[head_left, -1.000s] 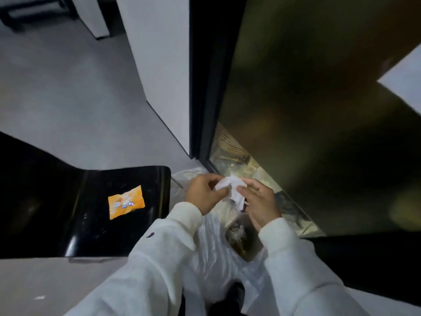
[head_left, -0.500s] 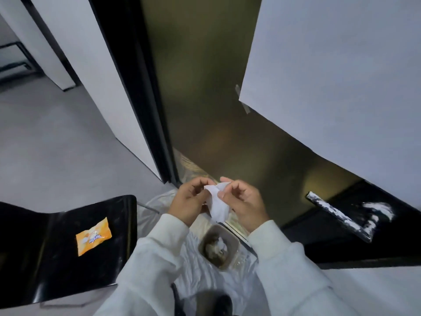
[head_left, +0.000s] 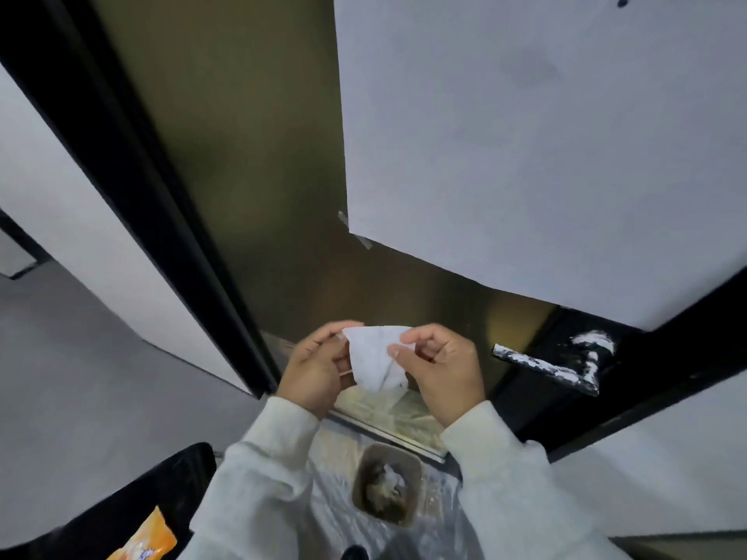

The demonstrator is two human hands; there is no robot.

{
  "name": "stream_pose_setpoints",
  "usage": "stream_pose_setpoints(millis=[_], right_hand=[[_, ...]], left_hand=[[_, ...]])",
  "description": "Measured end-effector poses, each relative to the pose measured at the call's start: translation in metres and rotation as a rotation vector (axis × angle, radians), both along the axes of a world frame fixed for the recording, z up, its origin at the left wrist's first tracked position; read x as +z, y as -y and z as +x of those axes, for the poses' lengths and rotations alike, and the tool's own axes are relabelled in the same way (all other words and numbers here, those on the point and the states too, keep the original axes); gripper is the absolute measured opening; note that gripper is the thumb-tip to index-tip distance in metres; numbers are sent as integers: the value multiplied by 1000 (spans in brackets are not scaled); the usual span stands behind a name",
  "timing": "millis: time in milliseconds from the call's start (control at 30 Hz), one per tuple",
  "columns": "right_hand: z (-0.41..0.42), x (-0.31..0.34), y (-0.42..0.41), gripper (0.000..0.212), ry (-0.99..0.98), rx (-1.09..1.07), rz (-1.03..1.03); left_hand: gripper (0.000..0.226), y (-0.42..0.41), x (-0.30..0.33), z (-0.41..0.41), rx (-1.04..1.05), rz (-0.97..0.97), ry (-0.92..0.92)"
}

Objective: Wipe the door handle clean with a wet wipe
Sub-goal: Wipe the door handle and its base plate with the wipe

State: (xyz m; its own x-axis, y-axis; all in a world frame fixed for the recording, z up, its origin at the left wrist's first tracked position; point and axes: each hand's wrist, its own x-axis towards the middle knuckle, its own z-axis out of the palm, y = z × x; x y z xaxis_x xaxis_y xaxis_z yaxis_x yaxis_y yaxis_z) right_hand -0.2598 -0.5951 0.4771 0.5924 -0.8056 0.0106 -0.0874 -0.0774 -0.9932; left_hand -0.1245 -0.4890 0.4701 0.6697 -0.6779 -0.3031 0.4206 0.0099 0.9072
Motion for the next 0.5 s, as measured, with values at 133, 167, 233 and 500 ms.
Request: stream_pose_setpoints(millis=[133, 167, 233, 500], right_hand=[[9, 7, -3, 26, 47, -44, -55], [9, 8, -3, 30, 68, -47, -45], [7, 7, -5, 35, 83, -76, -16], [-9, 3, 7, 23, 83, -174, -20]], left_hand=[[34, 9, 6, 5, -102, -7, -100], [23, 9, 3, 6, -127, -23, -29], [18, 7, -2, 8, -180, -63, 94], [23, 26, -8, 7, -148, -94, 139]])
